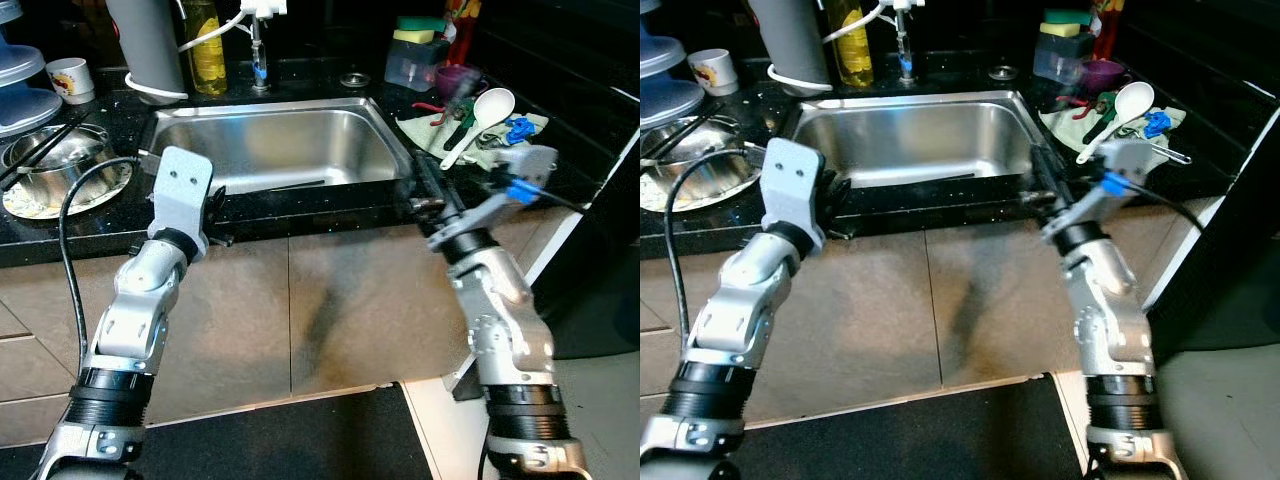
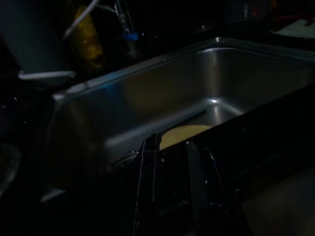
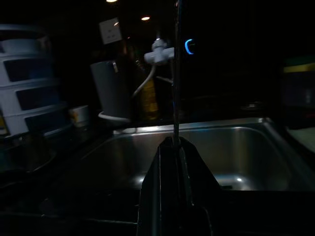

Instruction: Kitchen organization

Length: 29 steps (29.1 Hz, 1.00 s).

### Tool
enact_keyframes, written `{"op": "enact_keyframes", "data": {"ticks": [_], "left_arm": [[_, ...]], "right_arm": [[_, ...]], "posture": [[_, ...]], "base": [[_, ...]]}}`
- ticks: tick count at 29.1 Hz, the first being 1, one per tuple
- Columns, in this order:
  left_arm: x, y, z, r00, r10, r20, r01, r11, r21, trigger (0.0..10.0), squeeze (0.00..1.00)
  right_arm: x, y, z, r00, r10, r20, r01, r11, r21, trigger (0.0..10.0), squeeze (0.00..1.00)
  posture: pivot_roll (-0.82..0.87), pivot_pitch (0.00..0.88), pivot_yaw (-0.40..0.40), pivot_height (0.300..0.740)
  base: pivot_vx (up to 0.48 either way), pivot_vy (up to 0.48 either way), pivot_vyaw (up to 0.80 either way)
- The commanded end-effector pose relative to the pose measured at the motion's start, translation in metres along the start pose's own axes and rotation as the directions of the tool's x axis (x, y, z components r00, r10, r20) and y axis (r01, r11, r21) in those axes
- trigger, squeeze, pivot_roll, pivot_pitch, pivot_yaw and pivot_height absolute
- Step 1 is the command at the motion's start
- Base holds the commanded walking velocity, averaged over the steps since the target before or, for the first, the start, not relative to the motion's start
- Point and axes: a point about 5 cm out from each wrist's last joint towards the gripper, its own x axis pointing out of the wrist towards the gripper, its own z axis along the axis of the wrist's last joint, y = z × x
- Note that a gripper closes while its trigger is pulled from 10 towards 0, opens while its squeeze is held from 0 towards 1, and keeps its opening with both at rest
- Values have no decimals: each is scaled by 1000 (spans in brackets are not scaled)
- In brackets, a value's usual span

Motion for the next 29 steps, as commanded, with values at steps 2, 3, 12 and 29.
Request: {"op": "enact_keyframes", "data": {"ticks": [2, 3, 12, 29], "left_arm": [[-4, 3, 1, 1000, 19, -2, -19, 1000, -7, 10000, 0], [-4, 3, 2, 1000, 20, 1, -20, 1000, -6, 10000, 0], [-3, 5, 3, 1000, 29, -3, -29, 999, -34, 10000, 0], [-4, 4, 4, 1000, 19, -2, -19, 998, -52, 10000, 0]], "right_arm": [[0, 9, -1, 1000, 18, -9, -18, 1000, -1, 10000, 0], [0, 10, -1, 1000, 19, -11, -19, 1000, 1, 10000, 0], [1, 14, -3, 999, 27, -21, -27, 1000, 10, 10000, 0], [1, 17, -3, 999, 33, -27, -32, 999, 27, 10000, 0]], "posture": [[-22, 111, -18, 740], [-23, 112, -19, 740], [-23, 116, -21, 740], [-24, 116, -21, 740]], "base": [[0, 0, 0], [0, 0, 0], [265, 0, 0], [309, 0, 0]]}}
